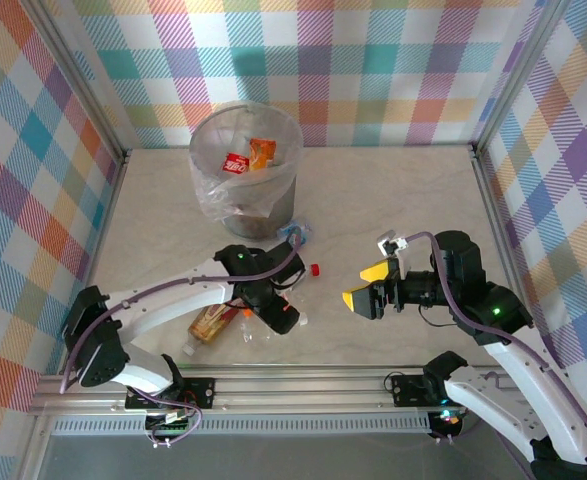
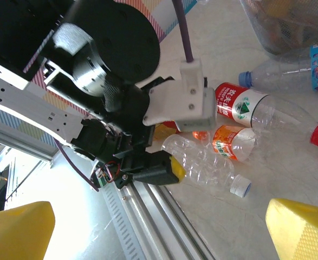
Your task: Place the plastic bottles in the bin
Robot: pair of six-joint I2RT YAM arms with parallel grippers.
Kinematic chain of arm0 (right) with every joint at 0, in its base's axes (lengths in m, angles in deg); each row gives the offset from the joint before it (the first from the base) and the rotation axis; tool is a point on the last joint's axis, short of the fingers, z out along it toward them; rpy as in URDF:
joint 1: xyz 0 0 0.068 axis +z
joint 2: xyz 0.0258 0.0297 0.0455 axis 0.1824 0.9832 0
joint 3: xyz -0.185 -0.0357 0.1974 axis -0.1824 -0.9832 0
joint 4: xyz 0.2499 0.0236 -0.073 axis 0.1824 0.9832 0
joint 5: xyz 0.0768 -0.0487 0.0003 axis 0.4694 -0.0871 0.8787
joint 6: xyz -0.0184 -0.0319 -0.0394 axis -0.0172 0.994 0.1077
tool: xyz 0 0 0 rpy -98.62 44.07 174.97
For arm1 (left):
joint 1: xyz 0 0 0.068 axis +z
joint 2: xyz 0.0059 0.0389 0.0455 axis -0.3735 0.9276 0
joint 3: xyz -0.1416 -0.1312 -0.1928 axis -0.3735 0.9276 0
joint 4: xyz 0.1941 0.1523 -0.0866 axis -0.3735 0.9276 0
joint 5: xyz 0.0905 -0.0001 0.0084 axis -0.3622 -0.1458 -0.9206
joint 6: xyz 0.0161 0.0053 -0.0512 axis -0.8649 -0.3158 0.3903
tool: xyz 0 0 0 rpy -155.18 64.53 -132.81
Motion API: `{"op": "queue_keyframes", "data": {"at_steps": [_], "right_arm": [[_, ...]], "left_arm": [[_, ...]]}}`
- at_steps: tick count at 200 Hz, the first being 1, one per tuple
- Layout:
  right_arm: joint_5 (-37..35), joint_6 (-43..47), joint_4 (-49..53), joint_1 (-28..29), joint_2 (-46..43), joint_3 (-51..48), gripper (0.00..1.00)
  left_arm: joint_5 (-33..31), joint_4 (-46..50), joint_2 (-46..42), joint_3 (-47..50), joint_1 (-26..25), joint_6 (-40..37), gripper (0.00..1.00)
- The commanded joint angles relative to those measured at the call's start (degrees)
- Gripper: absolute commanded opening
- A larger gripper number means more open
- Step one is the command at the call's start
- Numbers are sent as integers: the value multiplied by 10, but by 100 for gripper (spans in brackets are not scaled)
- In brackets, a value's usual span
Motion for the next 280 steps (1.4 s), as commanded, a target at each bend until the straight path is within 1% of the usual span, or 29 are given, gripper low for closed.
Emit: {"op": "queue_keyframes", "data": {"at_steps": [1,53,116,145,213,235,259,280], "right_arm": [[9,3,5,2,-5,9,100],[11,1,5,2,-6,8,100],[11,-1,4,2,-7,6,100],[12,-2,4,3,-9,5,100],[12,-6,1,2,-14,1,100],[14,-6,0,2,-15,0,100],[14,-9,-2,2,-18,-3,100],[14,-10,-2,2,-21,-3,100]], "left_arm": [[-2,24,23,9,-18,-15,88],[-17,20,56,21,-31,-12,85],[-22,22,86,36,-44,-2,86],[-20,24,103,37,-45,25,87],[-34,24,128,53,-81,98,86],[-23,15,121,62,-84,117,85],[-27,13,115,74,-87,136,81],[-29,7,113,83,-87,146,80]]}}
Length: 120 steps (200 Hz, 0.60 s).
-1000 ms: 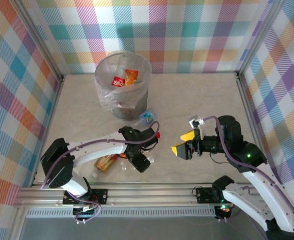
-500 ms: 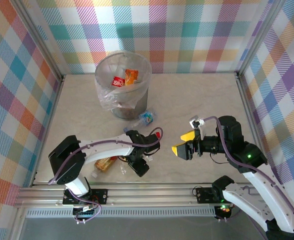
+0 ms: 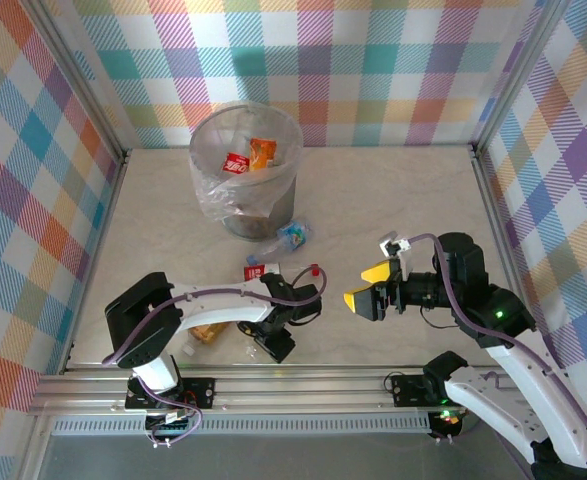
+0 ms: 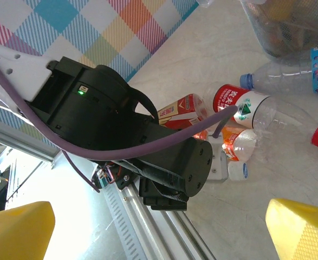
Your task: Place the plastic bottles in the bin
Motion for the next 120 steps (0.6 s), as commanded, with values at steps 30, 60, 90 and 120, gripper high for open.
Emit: {"op": "queue_keyframes", "data": {"at_steps": [30,60,90,120], "right_arm": [[16,-7,-5,2,-8,-5,100],[15,-8,-6,3,-9,-5,100],[16,-8,-8,2,-10,-5,100],[21,-11,-18,3,-15,-7,100]], "left_arm": [[-8,-6,-14,18,-10,34,73],[-3,-13,-23,14,-10,33,61],[22,-25,-50,5,-11,17,59],[70,-41,-88,-16,-11,-6,59]]}}
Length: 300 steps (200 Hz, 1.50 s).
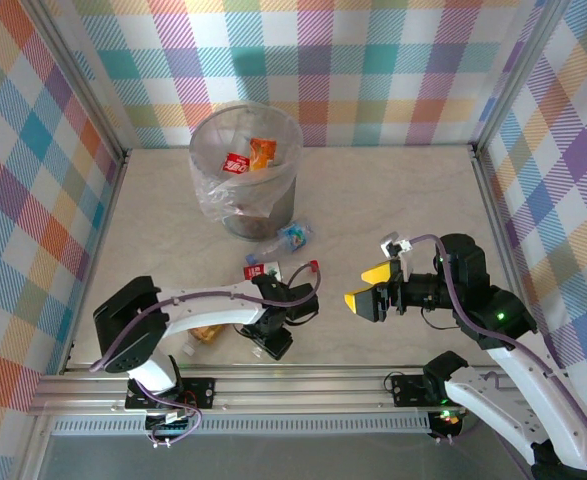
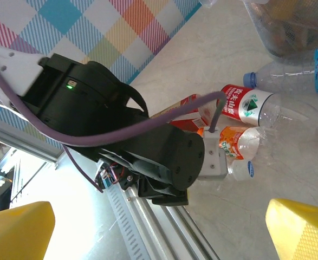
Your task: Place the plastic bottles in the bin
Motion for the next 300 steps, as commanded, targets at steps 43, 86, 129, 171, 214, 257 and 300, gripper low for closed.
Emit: {"op": "queue_keyframes", "data": {"at_steps": [43,86,129,171,214,257,300], "right_arm": [[20,-19,-64,2,-22,-15,100],[-31,-23,-89,3,-32,-10,100],[-86,-30,-138,2,-41,-14,100],[-119,-39,-183,2,-37,-16,100],[-129,-34,-212,2,-18,0,100],[-150,-23,-221,2,5,16,100],[-155,-13,-213,2,24,23,100]], "left_arm": [[96,-31,-62,-93,5,-43,58],[142,-60,-70,-167,59,-63,57],[188,-115,-83,-227,131,-73,57],[192,-139,-73,-316,192,-86,57],[166,-100,-27,-456,251,-118,57],[131,-57,38,-590,327,-130,57],[66,5,116,-725,383,-165,57]]}}
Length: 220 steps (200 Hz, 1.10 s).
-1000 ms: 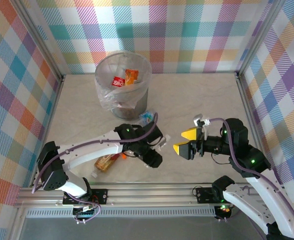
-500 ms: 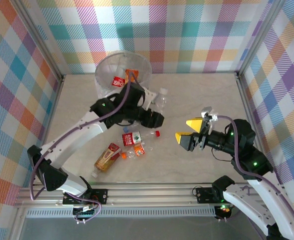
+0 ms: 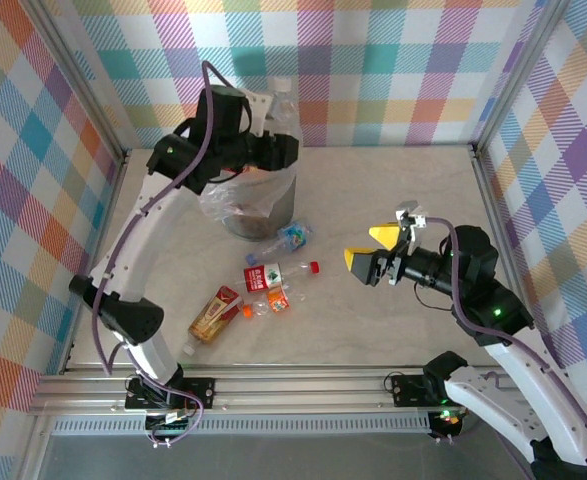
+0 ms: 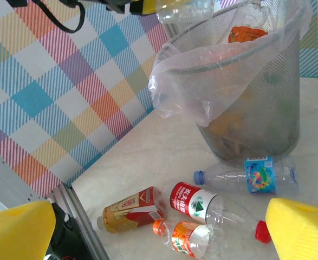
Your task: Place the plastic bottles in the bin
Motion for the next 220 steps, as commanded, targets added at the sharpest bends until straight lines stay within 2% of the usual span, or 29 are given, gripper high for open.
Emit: {"op": "queue_keyframes", "data": {"at_steps": [1,94,132,220], "right_arm": [[-8,14,-21,2,4,19,100],[-13,26,-16,2,35,18,100],[-12,25,-17,2,42,18,100],[-8,20,-17,2,46,17,100]], "left_arm": [[-44,50,31,-62,31,-31,57],[-116,122,123,-128,121,-100,58],[-180,137,143,-131,130,-128,58],[-210,168,166,-133,134,-123,64]]}}
